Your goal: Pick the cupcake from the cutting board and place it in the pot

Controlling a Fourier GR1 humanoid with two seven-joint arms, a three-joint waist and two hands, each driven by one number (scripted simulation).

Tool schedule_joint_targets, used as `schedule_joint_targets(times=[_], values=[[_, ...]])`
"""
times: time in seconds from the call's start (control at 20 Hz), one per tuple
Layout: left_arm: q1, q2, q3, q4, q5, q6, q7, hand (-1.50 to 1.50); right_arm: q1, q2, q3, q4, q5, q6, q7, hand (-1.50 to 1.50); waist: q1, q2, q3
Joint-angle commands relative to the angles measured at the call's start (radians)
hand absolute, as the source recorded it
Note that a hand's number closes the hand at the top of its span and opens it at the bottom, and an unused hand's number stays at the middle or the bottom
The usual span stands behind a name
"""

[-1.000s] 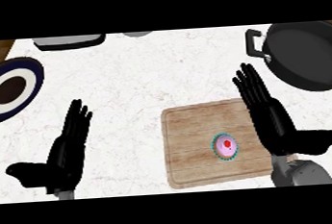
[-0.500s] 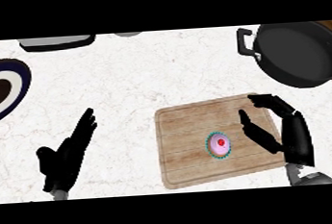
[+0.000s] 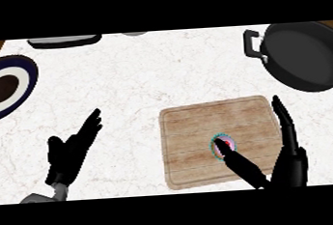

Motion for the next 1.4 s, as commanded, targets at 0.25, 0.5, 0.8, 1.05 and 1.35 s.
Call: schedule_joint_targets(times=[0.25, 0.5, 0.8, 1.05, 1.35], values=[[-0.051, 0.014, 0.029, 0.058, 0.01, -0.059, -0.009, 0.0, 0.057, 0.102, 0.027, -0.218, 0.308, 0.302, 0.575, -1.5, 0.03, 0.007, 0.0], [-0.03, -0.051, -0.031, 0.031, -0.044, -0.019, -0.001, 0.0, -0.077, 0.169, -0.044, -0.308, 0.336, 0.531, 0.874, -1.5, 0.05, 0.007, 0.005], [-0.06, -0.023, 0.018, 0.061, -0.012, -0.082, 0.001, 0.0, -0.089, 0.167, -0.016, -0.141, 0.171, 0.656, 0.928, -1.5, 0.06, 0.01, 0.007], [-0.11, -0.106, 0.03, 0.134, -0.063, -0.059, 0.007, 0.0, -0.027, 0.109, -0.052, -0.131, 0.105, 0.682, 0.855, -1.5, 0.043, 0.008, 0.007], [-0.078, -0.088, 0.103, 0.136, -0.091, -0.143, -0.027, 0.0, -0.013, 0.103, -0.099, -0.035, 0.143, 0.589, 0.698, -1.5, 0.045, 0.008, 0.007]])
